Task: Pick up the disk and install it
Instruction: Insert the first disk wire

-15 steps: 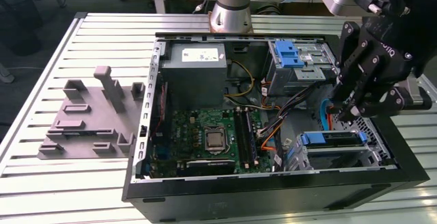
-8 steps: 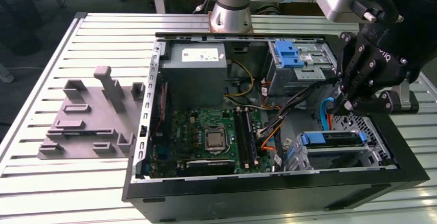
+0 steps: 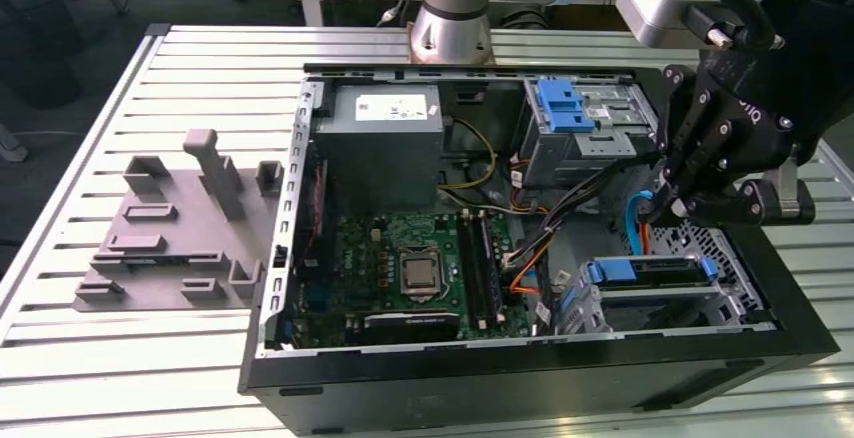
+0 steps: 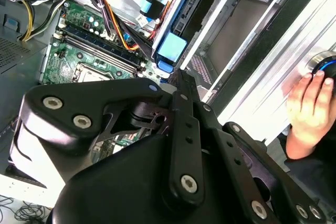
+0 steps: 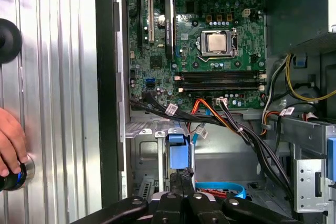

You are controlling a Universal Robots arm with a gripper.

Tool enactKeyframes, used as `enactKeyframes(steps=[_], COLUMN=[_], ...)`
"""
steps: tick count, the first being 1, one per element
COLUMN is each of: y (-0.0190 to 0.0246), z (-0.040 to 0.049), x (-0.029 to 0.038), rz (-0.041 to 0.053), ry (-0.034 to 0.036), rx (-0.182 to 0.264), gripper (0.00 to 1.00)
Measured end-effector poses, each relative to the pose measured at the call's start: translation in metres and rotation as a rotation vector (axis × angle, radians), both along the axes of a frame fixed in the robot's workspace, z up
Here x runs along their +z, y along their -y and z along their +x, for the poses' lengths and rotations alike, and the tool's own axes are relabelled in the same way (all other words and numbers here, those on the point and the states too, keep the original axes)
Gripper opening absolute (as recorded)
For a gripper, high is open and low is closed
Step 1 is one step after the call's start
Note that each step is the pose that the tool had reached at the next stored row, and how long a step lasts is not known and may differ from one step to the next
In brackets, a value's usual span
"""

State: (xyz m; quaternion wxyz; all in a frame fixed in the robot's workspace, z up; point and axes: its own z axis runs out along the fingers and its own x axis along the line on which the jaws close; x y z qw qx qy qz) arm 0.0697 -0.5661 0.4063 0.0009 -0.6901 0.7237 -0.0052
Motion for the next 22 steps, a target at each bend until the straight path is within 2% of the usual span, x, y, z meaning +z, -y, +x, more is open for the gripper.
enactKeyframes(steps=[11, 22], y=[0.0, 0.0], z=[0.0025, 0.0199], x=[-0.0001, -0.0004], rz=[0.0001, 0.0], ry=[0.0, 0.0], rx=[0.0, 0.0], gripper=[0.11, 0.11])
